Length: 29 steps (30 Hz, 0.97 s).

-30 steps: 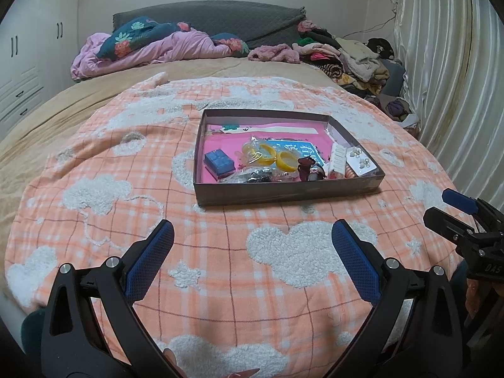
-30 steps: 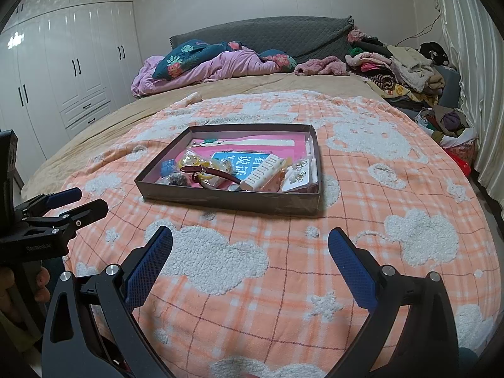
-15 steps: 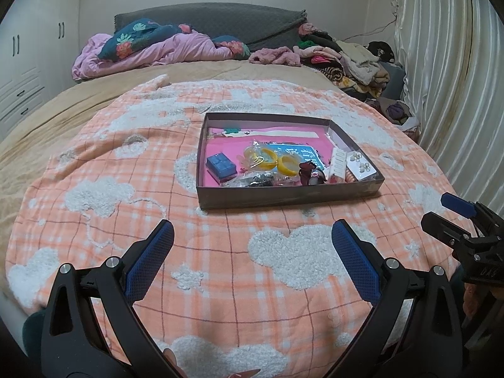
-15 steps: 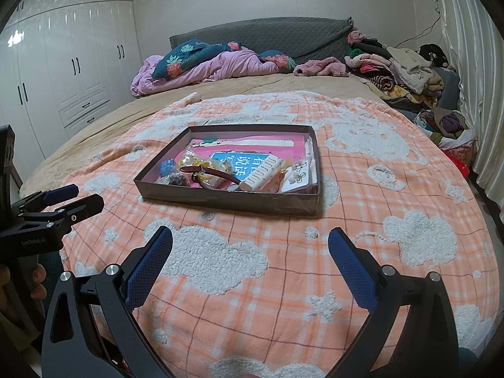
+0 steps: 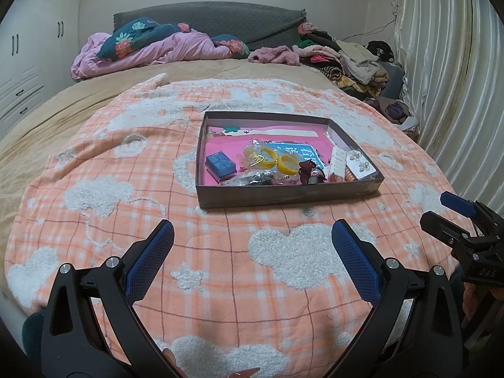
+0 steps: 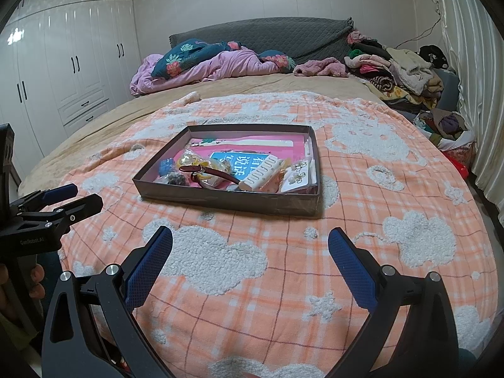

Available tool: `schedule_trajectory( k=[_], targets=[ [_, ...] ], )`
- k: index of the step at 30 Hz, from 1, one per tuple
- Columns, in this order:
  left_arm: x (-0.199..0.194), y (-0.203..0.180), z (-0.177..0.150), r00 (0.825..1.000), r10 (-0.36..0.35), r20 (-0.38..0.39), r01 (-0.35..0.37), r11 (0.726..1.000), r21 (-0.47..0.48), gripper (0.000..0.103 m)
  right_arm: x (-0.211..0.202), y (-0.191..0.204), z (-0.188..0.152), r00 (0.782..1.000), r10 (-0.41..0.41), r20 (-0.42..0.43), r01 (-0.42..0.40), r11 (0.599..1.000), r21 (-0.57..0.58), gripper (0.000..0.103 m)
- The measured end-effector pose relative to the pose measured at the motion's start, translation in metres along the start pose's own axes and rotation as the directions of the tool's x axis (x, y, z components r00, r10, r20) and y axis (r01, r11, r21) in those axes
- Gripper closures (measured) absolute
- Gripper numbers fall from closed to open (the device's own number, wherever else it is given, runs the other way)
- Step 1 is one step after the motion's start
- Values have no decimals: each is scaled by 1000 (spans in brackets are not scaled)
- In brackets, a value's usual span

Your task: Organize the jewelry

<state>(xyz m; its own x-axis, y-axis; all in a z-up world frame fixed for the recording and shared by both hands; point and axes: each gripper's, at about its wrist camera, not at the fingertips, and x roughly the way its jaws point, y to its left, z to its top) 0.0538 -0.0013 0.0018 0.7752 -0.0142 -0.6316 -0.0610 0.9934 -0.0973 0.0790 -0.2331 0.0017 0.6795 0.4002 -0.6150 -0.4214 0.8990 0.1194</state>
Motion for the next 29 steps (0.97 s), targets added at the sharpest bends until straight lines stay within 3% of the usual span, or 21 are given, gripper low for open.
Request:
schedule_trajectory(
  k=[11,16,19,21,24,26,29],
  targets=[
    [6,11,-2,998,-61,-10,60,997,-49,9,8,-13,1,999,-36,-4,36,999,-5,4],
    [17,17,-3,999,16,-42,-20,997,-81,9,18,-33,5,998,-67,-9,67,997,23,4],
    [24,28,-2,999,5,-49,-11,992,-127,9,23,-52,9,996,-93,-6,93,994,53,4],
    [34,38,2,996,66,-67,-74,989,-130,9,29,-68,13,992,-123,-7,124,989,80,4],
    [62,69,15,970,203,-133,-222,964,-144,9,48,-118,25,973,-225,-44,230,959,166,4],
    [82,99,25,952,245,-183,-278,943,-184,9,66,-158,32,947,-309,-91,321,923,212,4],
    [122,162,43,905,335,-264,-403,874,-273,9,97,-227,40,897,-407,-174,441,844,305,4]
  ],
)
